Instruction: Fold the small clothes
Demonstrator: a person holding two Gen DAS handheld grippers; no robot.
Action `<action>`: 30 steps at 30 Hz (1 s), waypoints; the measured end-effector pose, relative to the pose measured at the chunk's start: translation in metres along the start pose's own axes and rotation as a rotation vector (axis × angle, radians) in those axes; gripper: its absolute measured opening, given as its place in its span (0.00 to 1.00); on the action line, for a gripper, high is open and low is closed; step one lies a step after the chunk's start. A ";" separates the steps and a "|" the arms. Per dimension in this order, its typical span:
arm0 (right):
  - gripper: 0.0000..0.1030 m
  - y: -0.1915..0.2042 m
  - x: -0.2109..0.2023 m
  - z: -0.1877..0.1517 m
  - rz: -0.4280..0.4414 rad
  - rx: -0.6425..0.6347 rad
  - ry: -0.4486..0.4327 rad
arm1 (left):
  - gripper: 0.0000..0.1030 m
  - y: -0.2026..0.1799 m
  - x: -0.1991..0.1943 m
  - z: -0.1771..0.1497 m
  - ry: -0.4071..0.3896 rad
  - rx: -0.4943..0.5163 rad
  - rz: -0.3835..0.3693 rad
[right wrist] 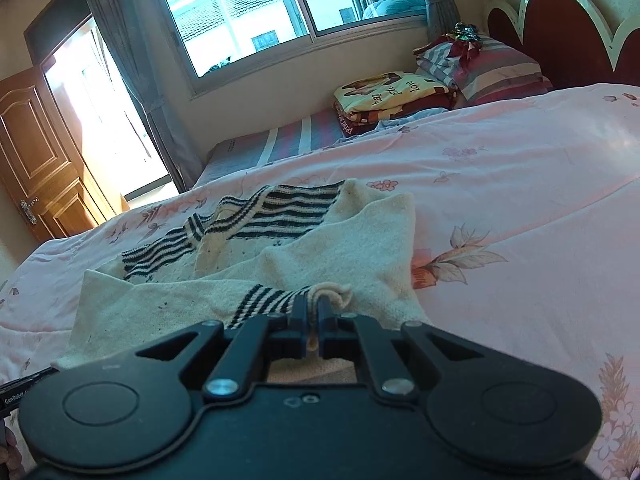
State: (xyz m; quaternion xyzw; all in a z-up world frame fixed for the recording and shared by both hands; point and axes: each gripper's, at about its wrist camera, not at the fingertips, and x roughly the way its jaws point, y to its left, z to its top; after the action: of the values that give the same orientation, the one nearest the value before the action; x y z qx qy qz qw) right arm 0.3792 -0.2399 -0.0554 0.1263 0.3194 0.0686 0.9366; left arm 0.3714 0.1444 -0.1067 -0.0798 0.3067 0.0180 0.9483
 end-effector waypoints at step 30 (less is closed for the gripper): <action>0.18 -0.007 0.025 0.016 -0.053 -0.075 -0.017 | 0.64 -0.034 0.029 0.064 -0.088 0.070 -0.085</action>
State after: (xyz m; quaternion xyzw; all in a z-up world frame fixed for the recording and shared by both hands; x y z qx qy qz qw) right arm 0.4093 -0.2442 -0.0601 0.0829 0.3118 0.0546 0.9449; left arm 0.4346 0.1209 -0.0678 -0.0586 0.2615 -0.0294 0.9630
